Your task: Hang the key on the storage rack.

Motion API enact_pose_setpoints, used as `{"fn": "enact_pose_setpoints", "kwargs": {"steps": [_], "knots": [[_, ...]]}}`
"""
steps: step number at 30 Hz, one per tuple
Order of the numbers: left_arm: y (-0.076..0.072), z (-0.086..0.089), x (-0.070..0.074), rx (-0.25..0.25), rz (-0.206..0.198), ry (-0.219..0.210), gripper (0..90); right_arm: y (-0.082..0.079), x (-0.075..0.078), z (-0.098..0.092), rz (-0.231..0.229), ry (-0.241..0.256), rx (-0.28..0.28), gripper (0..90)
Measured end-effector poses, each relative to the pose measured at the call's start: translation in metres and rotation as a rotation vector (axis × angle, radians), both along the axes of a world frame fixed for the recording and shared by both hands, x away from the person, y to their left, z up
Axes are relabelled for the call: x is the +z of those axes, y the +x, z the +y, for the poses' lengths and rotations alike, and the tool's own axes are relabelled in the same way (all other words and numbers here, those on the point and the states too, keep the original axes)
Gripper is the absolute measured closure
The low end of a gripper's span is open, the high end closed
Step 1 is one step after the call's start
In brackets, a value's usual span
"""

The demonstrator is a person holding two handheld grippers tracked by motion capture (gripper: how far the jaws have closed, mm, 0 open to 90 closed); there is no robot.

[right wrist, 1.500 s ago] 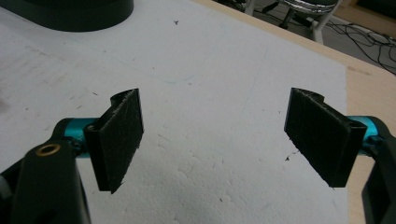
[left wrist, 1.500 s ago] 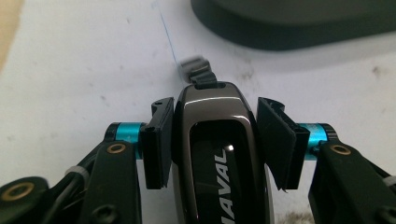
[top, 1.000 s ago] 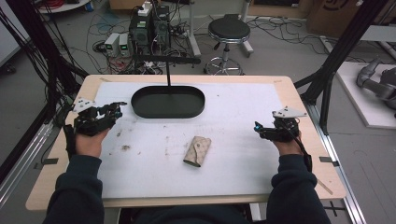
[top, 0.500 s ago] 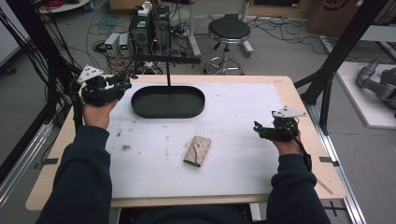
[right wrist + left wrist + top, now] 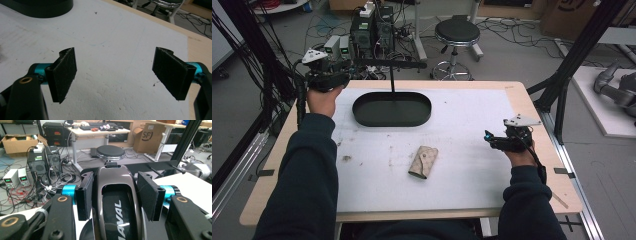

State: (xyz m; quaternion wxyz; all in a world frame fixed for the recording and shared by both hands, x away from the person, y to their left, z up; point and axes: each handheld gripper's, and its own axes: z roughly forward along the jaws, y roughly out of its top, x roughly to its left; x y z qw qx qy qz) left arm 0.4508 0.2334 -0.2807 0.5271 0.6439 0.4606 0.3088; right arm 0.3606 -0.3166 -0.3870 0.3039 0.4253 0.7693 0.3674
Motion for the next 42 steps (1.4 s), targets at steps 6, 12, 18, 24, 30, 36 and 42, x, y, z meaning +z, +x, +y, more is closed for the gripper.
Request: {"fn": "enact_pose_setpoints", "kwargs": {"steps": [6,12,18,24,30,36,42], "knots": [[0.013,-0.006,0.001,0.009,0.009,0.011,48.6,-0.001,0.0,-0.001,0.001,0.003,0.001,20.1],[0.026,-0.007,0.0,0.031,0.007,-0.007,48.6,0.0,-0.001,-0.002,0.007,0.006,0.001,20.1],[0.036,0.001,-0.006,0.061,0.017,-0.02,48.6,-0.003,0.0,-0.002,0.001,0.015,0.006,20.0],[0.039,0.006,-0.016,0.088,0.047,-0.027,48.6,-0.004,-0.001,-0.002,0.003,0.015,0.006,20.1],[0.039,0.018,-0.049,0.096,0.155,-0.064,48.5,-0.005,0.0,-0.003,-0.002,0.016,0.003,20.0],[0.04,0.013,-0.072,0.078,0.22,-0.044,48.5,-0.005,0.0,-0.001,-0.003,0.012,0.006,20.0],[0.041,-0.004,-0.089,0.037,0.226,-0.008,48.5,-0.006,0.0,-0.002,0.001,0.013,0.005,20.1]]}}
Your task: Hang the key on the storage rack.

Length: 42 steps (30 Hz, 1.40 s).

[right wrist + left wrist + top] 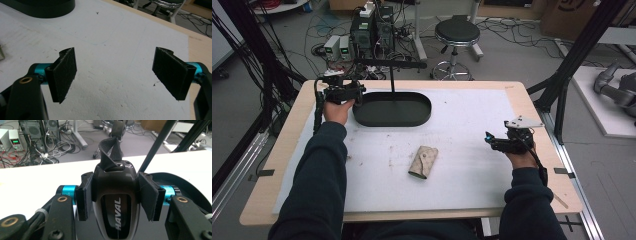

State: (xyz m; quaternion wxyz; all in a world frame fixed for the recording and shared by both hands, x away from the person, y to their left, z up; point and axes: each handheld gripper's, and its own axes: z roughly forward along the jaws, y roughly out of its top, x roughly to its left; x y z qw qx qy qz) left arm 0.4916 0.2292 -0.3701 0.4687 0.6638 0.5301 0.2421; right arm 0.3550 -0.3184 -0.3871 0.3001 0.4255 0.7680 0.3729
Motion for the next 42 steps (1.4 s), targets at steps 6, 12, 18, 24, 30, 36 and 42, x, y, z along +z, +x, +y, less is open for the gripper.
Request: {"fn": "enact_pose_setpoints", "kwargs": {"steps": [6,12,18,24,30,36,42], "knots": [[0.0,-0.004,-0.004,-0.008,-0.013,0.004,48.4,0.0,0.0,0.0,0.0,0.001,0.001,20.1],[-0.004,0.0,-0.005,-0.003,-0.017,-0.006,45.1,0.0,0.0,0.0,-0.003,0.001,0.002,20.0],[-0.031,0.002,-0.004,-0.034,-0.06,-0.044,38.3,0.0,0.0,-0.001,-0.007,-0.001,0.003,20.1],[-0.069,-0.005,-0.012,-0.135,-0.092,-0.103,22.9,0.0,-0.001,0.001,-0.005,-0.006,0.014,20.0],[-0.103,-0.012,-0.021,-0.206,-0.153,-0.107,20.4,0.002,-0.004,0.005,0.002,-0.022,0.035,20.0],[-0.131,-0.01,-0.025,-0.277,-0.205,-0.098,20.4,0.003,-0.006,0.008,0.004,-0.028,0.046,20.0],[-0.131,-0.001,-0.027,-0.259,-0.236,-0.105,20.3,0.004,-0.006,0.01,-0.001,-0.028,0.057,20.0]]}}
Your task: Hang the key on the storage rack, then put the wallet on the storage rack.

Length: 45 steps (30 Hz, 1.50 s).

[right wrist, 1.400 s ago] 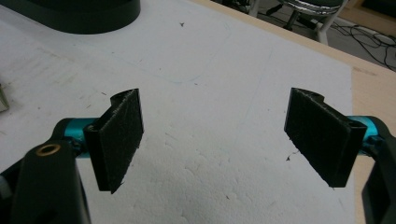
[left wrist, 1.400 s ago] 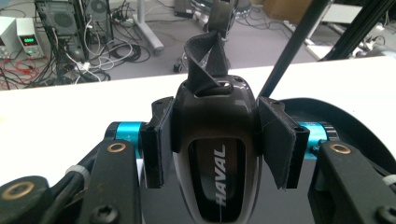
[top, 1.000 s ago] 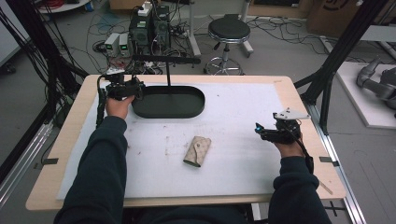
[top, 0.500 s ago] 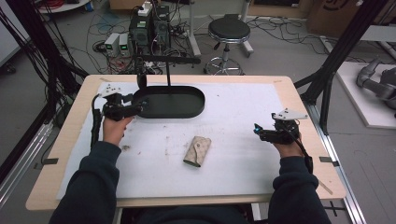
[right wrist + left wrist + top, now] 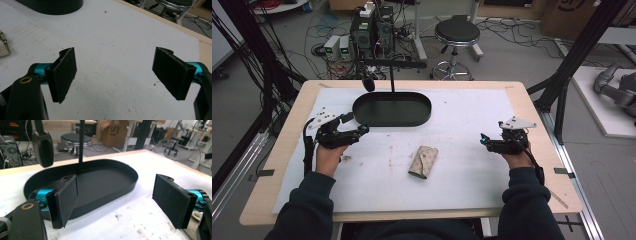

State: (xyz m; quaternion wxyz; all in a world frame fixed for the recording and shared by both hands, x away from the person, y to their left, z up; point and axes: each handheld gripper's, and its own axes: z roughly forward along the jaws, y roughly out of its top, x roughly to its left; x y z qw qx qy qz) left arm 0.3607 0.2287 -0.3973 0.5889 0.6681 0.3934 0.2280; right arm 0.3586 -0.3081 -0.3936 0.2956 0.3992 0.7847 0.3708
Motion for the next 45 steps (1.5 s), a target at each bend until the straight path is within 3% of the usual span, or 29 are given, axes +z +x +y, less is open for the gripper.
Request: {"fn": "enact_pose_setpoints", "kwargs": {"steps": [5,16,18,23,30,35,36,42,43,45], "knots": [[-0.001,0.006,0.003,0.029,-0.016,-0.001,20.4,0.0,-0.001,0.003,0.0,-0.003,0.008,20.0],[-0.002,0.005,0.004,0.033,-0.026,0.007,20.4,-0.001,-0.001,0.004,-0.005,0.003,0.014,20.0],[-0.002,0.005,0.004,0.047,-0.068,0.035,17.6,-0.001,-0.001,0.009,-0.001,0.011,0.024,20.0],[-0.003,0.005,0.005,0.04,-0.082,0.049,15.8,-0.001,-0.003,0.017,0.001,0.036,0.031,20.0],[-0.006,0.013,0.011,0.074,-0.098,0.072,15.8,-0.001,-0.01,0.046,0.042,0.053,0.127,20.0],[-0.007,0.021,0.012,0.086,-0.098,0.089,15.8,-0.003,-0.012,0.065,0.071,0.099,0.174,20.0],[-0.007,0.023,0.012,0.089,-0.101,0.093,15.8,-0.004,-0.014,0.079,0.086,0.1,0.218,20.0],[-0.004,0.025,0.008,0.086,-0.08,0.105,15.8,-0.008,-0.022,0.11,0.144,0.097,0.301,20.0],[-0.004,0.024,0.007,0.082,-0.075,0.106,15.8,-0.011,-0.029,0.124,0.182,0.103,0.343,20.0],[-0.004,0.024,0.007,0.082,-0.073,0.11,15.9,-0.014,-0.033,0.134,0.207,0.098,0.368,20.0]]}}
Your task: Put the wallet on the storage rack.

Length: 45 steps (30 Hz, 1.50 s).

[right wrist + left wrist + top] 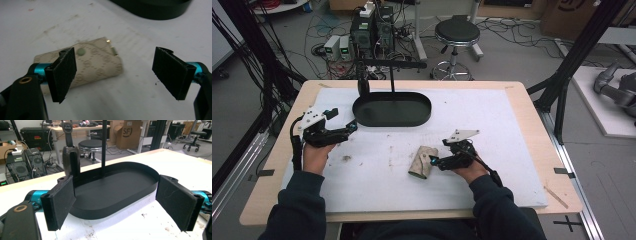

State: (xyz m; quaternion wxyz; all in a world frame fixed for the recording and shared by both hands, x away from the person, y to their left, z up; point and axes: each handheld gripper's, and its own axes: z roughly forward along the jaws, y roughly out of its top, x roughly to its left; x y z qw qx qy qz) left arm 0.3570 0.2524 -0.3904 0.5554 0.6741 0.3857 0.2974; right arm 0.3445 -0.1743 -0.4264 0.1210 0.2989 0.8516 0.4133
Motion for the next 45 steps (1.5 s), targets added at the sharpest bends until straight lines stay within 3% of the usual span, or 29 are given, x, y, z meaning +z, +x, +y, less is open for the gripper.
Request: {"fn": "enact_pose_setpoints", "kwargs": {"steps": [4,6,13,17,19,21,22,25,29,33,41,45], "knots": [[-0.001,-0.001,-0.002,0.021,0.0,0.008,15.9,-0.006,-0.005,0.018,0.028,0.01,0.039,20.0],[-0.001,-0.001,-0.003,0.033,-0.003,0.004,16.0,-0.009,-0.008,0.027,0.028,-0.015,0.061,19.2],[-0.001,0.002,-0.003,0.051,-0.004,-0.001,16.0,-0.012,-0.009,0.029,-0.051,-0.133,0.092,23.3],[-0.001,0.001,-0.005,0.055,0.002,-0.001,16.1,-0.009,-0.003,0.022,-0.088,-0.21,0.033,24.8],[-0.001,0.002,-0.005,0.056,0.003,-0.002,16.1,-0.008,-0.002,0.02,-0.103,-0.225,0.017,25.4],[0.0,0.002,-0.005,0.054,0.005,0.003,16.1,-0.004,0.001,0.014,-0.124,-0.263,-0.037,26.2],[0.0,0.002,-0.005,0.054,0.007,-0.002,16.1,0.001,0.004,0.005,-0.123,-0.263,-0.097,26.3],[0.0,0.002,-0.006,0.052,0.01,0.002,16.1,0.004,0.007,-0.001,-0.11,-0.228,-0.14,26.2],[0.0,0.001,-0.006,0.051,0.012,-0.001,16.2,0.003,0.007,0.002,-0.086,-0.165,-0.136,24.8],[0.0,0.001,-0.006,0.053,0.013,-0.001,16.2,0.003,0.002,0.013,-0.047,-0.136,-0.123,20.7],[0.001,0.002,-0.007,0.055,0.017,-0.005,16.3,0.008,-0.014,0.03,-0.016,-0.206,-0.138,20.1],[0.001,0.003,-0.007,0.058,0.019,-0.004,16.3,0.01,-0.019,0.029,0.014,-0.204,-0.14,17.9]]}}
